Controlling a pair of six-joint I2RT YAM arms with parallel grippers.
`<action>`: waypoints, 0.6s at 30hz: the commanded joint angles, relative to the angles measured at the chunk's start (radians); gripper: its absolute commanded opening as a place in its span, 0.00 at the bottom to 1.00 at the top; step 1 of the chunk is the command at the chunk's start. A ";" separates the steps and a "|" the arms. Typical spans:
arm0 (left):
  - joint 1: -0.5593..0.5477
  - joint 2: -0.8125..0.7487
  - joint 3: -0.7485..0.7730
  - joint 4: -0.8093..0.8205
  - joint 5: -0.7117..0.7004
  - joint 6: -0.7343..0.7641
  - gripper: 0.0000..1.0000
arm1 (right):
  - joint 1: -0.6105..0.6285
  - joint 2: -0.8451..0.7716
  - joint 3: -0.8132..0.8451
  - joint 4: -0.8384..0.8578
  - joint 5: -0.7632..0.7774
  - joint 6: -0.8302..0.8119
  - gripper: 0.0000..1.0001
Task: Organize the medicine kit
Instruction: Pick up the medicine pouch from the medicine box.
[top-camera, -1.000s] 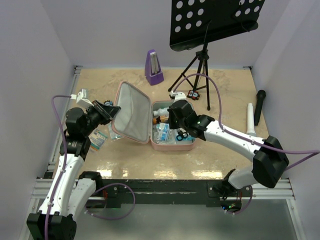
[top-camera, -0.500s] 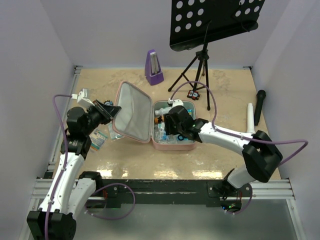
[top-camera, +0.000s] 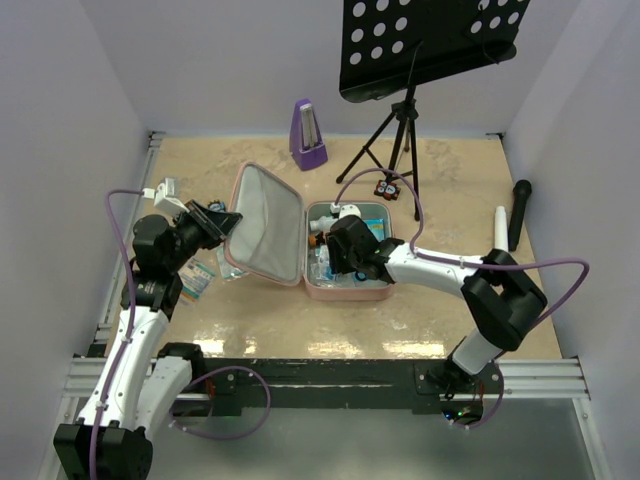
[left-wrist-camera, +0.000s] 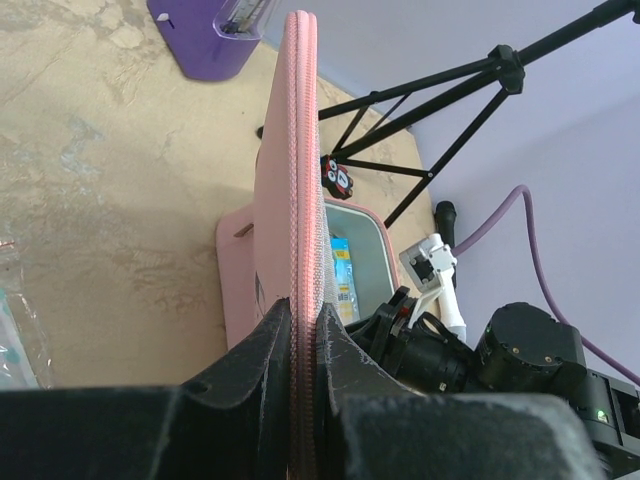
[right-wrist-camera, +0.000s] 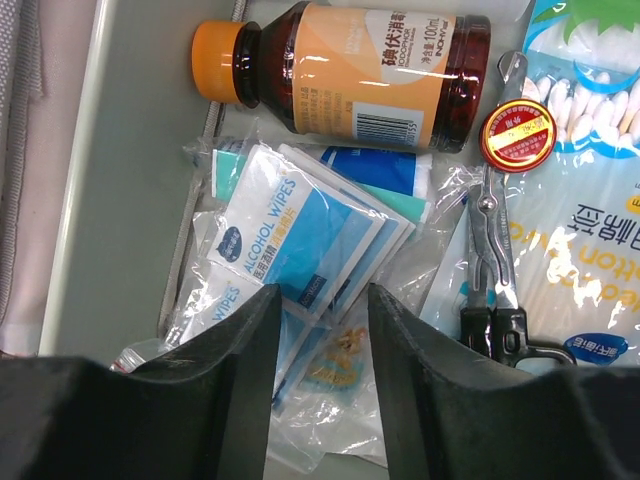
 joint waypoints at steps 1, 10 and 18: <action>-0.003 -0.005 -0.009 0.041 0.008 0.024 0.00 | 0.000 0.015 0.030 0.027 0.008 -0.008 0.39; -0.003 -0.002 -0.014 0.044 0.008 0.027 0.00 | 0.000 0.004 0.016 0.030 0.005 -0.002 0.15; -0.003 -0.004 -0.015 0.041 0.008 0.027 0.00 | 0.000 -0.060 0.045 -0.013 -0.012 0.005 0.00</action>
